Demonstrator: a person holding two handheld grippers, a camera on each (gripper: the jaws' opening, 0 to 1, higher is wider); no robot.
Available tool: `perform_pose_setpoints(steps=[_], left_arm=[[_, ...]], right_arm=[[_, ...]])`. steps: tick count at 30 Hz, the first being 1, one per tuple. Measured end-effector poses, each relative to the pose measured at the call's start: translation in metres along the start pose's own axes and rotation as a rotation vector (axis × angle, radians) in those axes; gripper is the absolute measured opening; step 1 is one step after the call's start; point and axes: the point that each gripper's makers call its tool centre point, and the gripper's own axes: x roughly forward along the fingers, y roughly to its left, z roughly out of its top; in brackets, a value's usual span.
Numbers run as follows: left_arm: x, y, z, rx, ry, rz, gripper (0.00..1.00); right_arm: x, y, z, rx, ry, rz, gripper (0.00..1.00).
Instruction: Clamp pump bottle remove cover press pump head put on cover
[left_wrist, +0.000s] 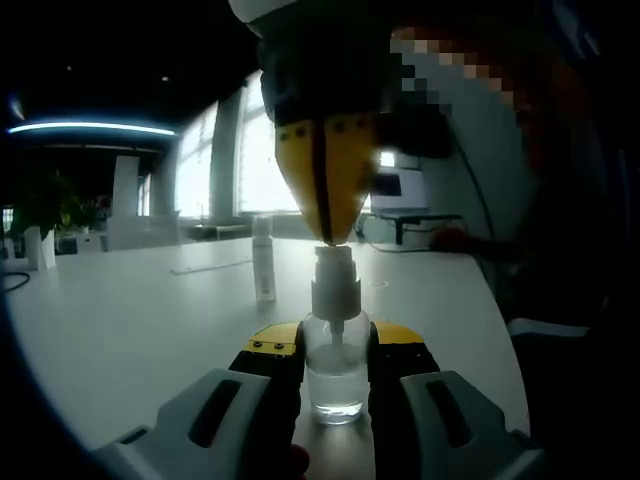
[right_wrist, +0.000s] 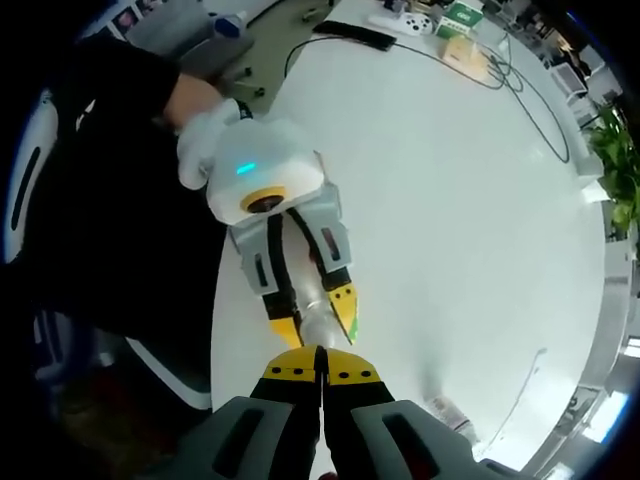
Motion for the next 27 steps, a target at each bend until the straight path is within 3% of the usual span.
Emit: perform_pose_setpoints(steps=[7, 27], left_arm=[[0.0002, -0.0003, 0.0002, 0.001, 0.001, 0.0, 0.16], [-0.0002, -0.001, 0.0001, 0.004, 0.0, -0.002, 0.16]], right_arm=[[-0.005, -0.0024, 0.0019, -0.068, 0.025, -0.031, 0.0], [-0.007, 0.0002, 0.0016, -0.024, -0.008, -0.012, 0.0]])
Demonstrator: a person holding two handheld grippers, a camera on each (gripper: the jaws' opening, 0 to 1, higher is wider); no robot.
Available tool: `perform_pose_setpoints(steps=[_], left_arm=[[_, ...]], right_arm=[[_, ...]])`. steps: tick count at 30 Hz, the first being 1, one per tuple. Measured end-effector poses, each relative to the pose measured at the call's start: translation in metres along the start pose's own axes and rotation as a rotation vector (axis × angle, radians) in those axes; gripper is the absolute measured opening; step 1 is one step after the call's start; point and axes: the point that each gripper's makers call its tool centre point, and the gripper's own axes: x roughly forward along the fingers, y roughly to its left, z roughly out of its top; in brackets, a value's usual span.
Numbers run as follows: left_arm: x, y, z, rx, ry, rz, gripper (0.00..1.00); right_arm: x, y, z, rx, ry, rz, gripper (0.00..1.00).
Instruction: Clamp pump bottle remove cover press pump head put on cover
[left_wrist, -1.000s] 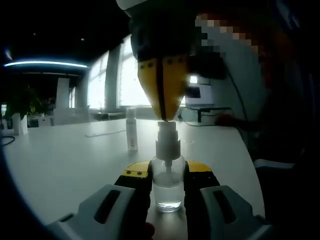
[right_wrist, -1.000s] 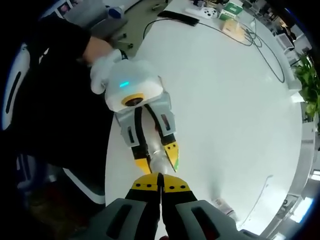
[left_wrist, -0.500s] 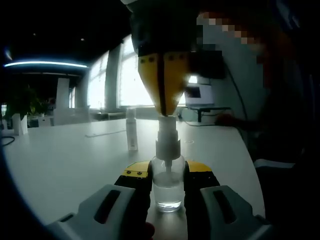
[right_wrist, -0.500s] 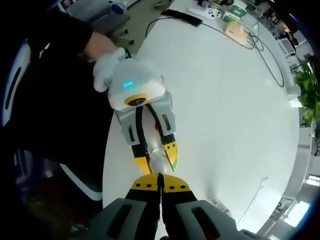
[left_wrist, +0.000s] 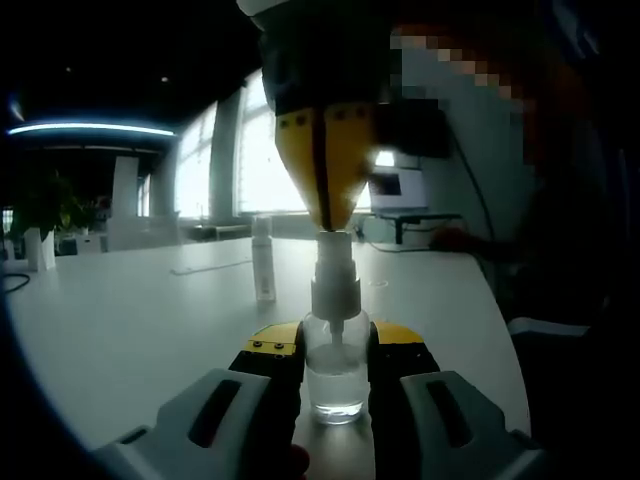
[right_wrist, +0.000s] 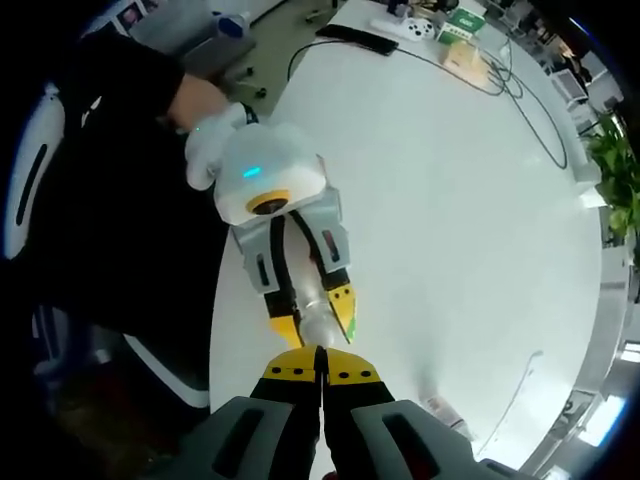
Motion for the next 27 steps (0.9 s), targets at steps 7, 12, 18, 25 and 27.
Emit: perform_pose_setpoints(steps=[7, 12, 18, 25, 27], left_arm=[[-0.0002, 0.0006, -0.0002, 0.0, 0.0, -0.001, 0.16], [0.0002, 0.0009, -0.0001, 0.0, 0.0, -0.001, 0.16], [-0.0001, 0.0004, 0.0008, 0.001, 0.0, -0.001, 0.16], [-0.0001, 0.0013, 0.0001, 0.001, 0.0, 0.0, 0.16], [0.0, 0.0025, -0.0006, 0.001, 0.001, 0.0, 0.16]], right_arm=[[0.0003, 0.0011, 0.0001, 0.001, -0.003, -0.004, 0.0], [0.0004, 0.0011, 0.0, -0.002, -0.001, -0.002, 0.0], [0.0003, 0.0006, 0.0001, -0.007, 0.006, 0.0, 0.0], [0.0003, -0.0001, 0.0003, -0.008, 0.008, 0.002, 0.0], [0.0003, -0.0006, 0.0003, -0.003, 0.004, 0.005, 0.0]])
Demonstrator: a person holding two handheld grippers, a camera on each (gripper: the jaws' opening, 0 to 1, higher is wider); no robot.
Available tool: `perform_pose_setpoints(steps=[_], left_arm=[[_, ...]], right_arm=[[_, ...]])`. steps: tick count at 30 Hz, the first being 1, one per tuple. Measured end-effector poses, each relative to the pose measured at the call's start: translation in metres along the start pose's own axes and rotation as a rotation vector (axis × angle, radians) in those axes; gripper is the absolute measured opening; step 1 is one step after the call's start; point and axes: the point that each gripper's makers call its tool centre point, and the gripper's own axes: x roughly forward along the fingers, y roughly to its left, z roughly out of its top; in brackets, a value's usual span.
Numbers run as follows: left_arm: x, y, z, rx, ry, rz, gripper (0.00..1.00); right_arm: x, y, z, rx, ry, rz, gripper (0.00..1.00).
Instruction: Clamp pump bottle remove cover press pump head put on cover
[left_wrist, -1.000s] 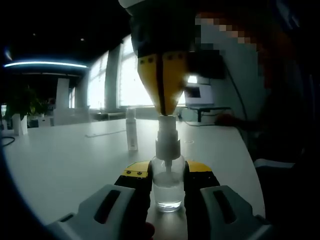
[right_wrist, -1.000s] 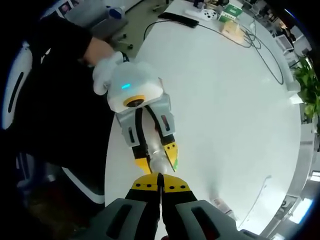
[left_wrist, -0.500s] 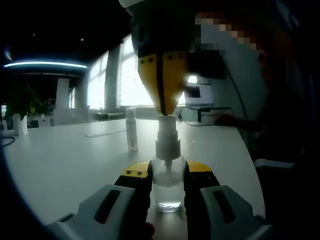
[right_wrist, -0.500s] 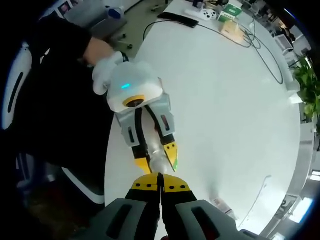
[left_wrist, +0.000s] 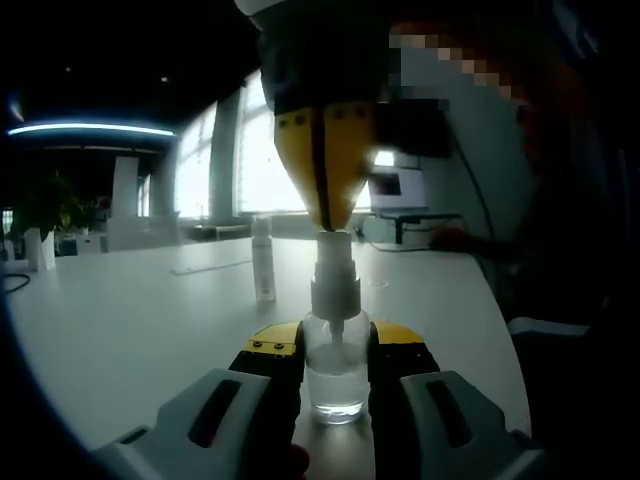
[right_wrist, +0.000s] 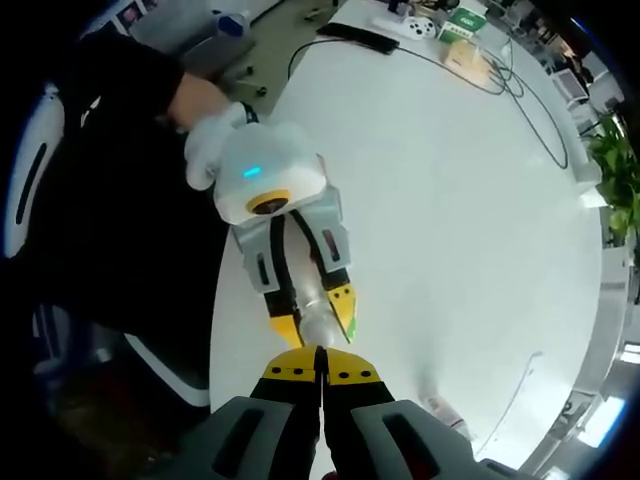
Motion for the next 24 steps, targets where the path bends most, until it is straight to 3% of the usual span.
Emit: perform_pose_setpoints(steps=[16, 24], left_arm=[[0.0, -0.0015, 0.0, 0.001, 0.001, 0.001, 0.16], [-0.0001, -0.0021, 0.0003, 0.0, 0.001, 0.0, 0.16]], right_arm=[[0.0063, 0.0007, -0.0017, 0.058, -0.02, 0.006, 0.0], [0.0068, 0.0014, -0.0016, 0.023, -0.006, -0.014, 0.0]])
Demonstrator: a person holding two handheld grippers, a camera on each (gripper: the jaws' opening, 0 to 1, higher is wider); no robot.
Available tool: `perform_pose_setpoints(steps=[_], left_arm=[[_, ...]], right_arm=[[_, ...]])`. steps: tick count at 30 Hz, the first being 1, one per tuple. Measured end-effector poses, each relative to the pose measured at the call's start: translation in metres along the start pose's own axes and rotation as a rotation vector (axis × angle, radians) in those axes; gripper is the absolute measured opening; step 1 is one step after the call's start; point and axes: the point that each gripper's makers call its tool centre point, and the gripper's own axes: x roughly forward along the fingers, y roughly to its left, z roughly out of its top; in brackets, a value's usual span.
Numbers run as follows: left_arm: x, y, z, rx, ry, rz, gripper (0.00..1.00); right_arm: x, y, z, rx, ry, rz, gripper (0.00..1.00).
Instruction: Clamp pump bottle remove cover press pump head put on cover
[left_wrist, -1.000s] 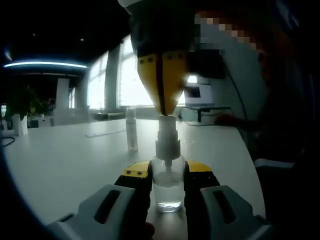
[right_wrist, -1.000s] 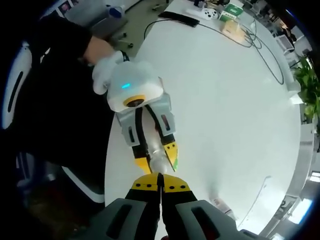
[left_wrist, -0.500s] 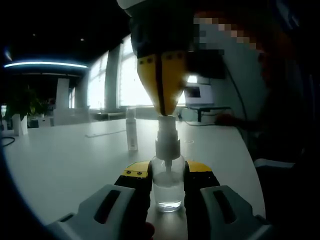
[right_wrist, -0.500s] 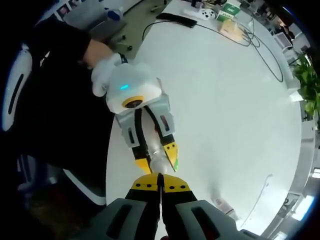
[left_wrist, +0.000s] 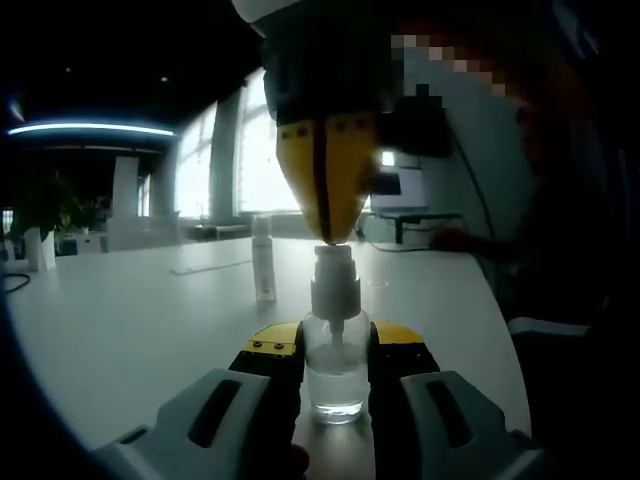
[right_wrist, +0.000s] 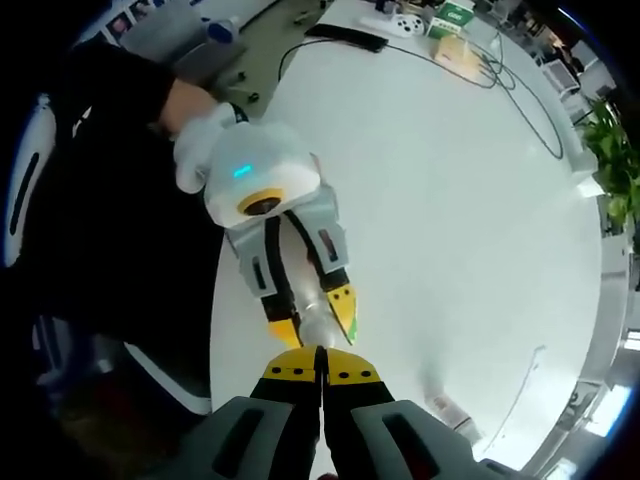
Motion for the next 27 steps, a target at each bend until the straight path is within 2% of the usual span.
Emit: perform_pose_setpoints(steps=[3, 8, 12, 27], left_arm=[[-0.0002, -0.0003, 0.0003, 0.0, 0.0, 0.0, 0.16], [-0.0002, 0.0006, -0.0004, 0.001, -0.001, 0.0, 0.16], [-0.0003, -0.0001, -0.0002, 0.001, -0.001, 0.0, 0.16], [0.0005, -0.0009, 0.0006, 0.001, 0.0, 0.0, 0.16]], right_arm=[[-0.0059, -0.0012, 0.0008, -0.029, -0.005, -0.008, 0.0], [-0.0082, -0.0056, 0.0003, 0.006, -0.028, -0.01, 0.0], [-0.0079, -0.0041, 0.0008, -0.009, -0.038, -0.001, 0.0], [-0.0075, -0.0008, 0.0012, -0.018, -0.007, 0.006, 0.0]])
